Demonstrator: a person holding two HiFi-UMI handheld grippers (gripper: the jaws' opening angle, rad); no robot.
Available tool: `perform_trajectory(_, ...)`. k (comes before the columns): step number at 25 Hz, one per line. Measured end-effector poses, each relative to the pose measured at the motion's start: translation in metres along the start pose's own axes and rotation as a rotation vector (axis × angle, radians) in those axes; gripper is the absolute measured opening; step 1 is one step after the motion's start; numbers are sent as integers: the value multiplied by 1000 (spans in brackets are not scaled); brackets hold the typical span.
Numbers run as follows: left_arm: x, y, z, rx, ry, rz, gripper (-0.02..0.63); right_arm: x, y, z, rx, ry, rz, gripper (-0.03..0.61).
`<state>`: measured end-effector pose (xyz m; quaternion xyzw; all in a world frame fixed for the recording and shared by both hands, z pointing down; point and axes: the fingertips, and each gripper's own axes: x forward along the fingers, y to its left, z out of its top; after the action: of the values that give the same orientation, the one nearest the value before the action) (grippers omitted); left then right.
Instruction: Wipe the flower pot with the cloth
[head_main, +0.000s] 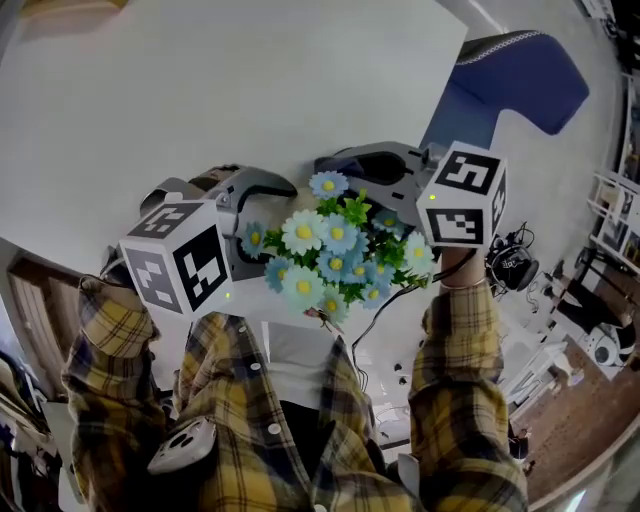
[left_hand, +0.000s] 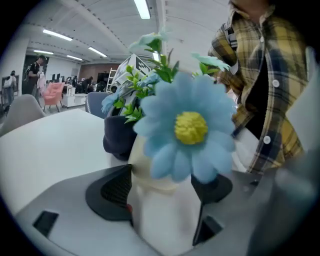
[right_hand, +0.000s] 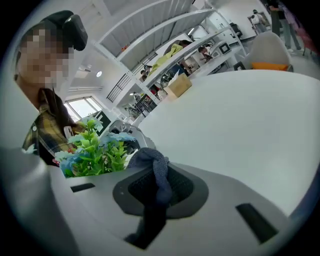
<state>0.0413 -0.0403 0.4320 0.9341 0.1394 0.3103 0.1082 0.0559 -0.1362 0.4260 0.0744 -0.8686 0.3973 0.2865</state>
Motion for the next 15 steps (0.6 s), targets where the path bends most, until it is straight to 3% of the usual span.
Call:
perform_trajectory(6, -7, -1, -2, -53, -62, 121, 359, -15, -5, 2, 60, -132, -70, 17)
perform_trajectory(11, -28, 7, -12, -126, -123, 357, 359, -21, -8, -5, 87, -178, -134, 17)
perform_trajectory(15, -45, 3, -17, -235, -180, 563, 359, -31, -12, -14, 165, -254, -239, 17)
